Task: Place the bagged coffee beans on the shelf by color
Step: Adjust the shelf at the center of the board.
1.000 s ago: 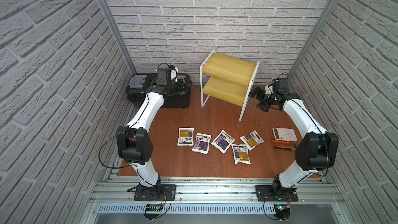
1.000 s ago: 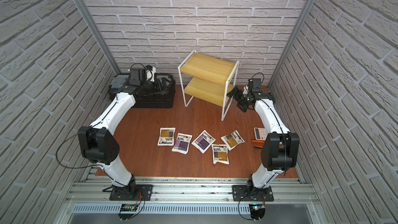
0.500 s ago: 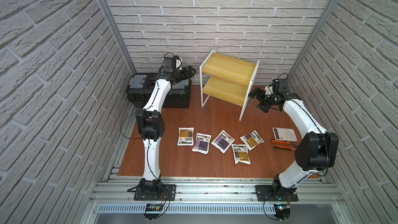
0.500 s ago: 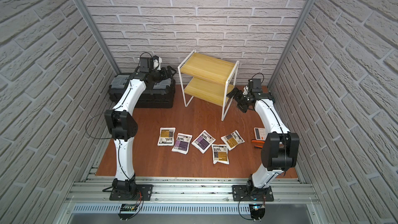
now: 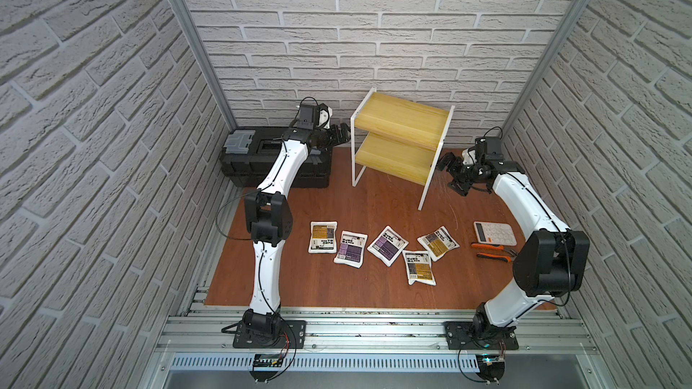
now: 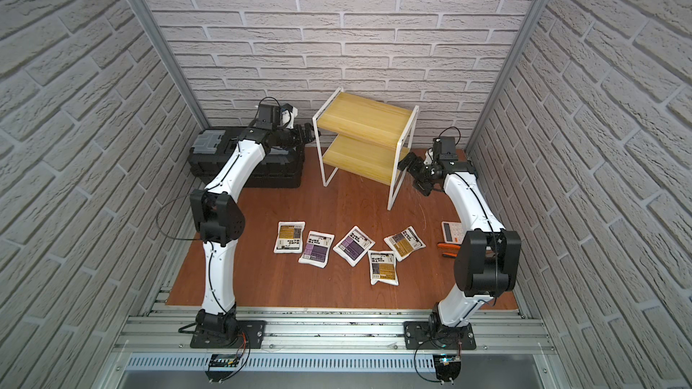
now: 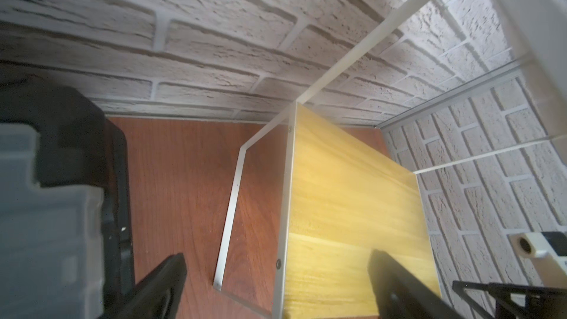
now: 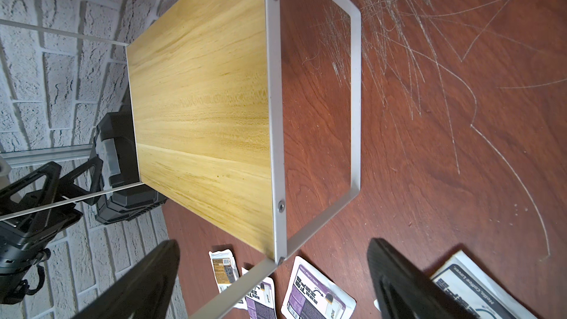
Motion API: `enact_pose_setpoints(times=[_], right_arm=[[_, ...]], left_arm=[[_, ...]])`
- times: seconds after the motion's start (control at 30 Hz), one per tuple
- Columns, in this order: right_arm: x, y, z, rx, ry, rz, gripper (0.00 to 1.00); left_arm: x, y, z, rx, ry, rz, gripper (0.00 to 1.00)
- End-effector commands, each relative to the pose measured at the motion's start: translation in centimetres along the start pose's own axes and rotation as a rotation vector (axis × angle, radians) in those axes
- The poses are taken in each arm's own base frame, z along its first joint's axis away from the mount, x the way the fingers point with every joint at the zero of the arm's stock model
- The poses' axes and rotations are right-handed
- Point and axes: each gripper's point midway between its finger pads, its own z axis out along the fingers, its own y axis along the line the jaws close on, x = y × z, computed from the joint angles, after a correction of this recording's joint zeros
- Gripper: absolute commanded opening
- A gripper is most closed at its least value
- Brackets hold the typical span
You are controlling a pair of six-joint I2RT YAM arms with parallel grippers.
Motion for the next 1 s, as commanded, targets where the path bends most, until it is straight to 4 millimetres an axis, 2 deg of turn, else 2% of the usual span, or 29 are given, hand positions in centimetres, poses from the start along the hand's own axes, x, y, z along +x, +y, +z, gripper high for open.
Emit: enact_pose_setpoints(times=[0.0,0.33,0.63,0.7,0.8,0.97], right_arm=[[0.0,0.8,-0.8,-0.02,-0.008,-0.02,1.0],[-0.2,0.7,-1.4,-0.001,-0.007,-0.041,1.0],[-2.0,-1.0,-2.1,0.027,-0.041,0.002,1.0],[-2.9,-1.6,-2.5,0.029,-0.06,0.029,1.0],[-4.2,-2.7,-3.6,0.03,-0.095,0.077,1.0],[-5.5,-4.3,-5.9,0.019,-0.143,0.126,1.0]], left_arm=[[1.1,-6.3,-1.9,0.118,0.009,0.123,0.98],[4.3,-8.8,-3.6,0.152,0.01,0.143,0.98],[7.2,-10.5,-4.2,0.167,0.03,0.149,0.98],[7.2,-9.6,-4.5,0.104,0.008,0.123,0.98],[6.8,-6.8,-5.6,-0.045,-0.038,0.081,0.99],[5.2,-3.8,-9.0,-0.213,-0.126,0.035,0.98]])
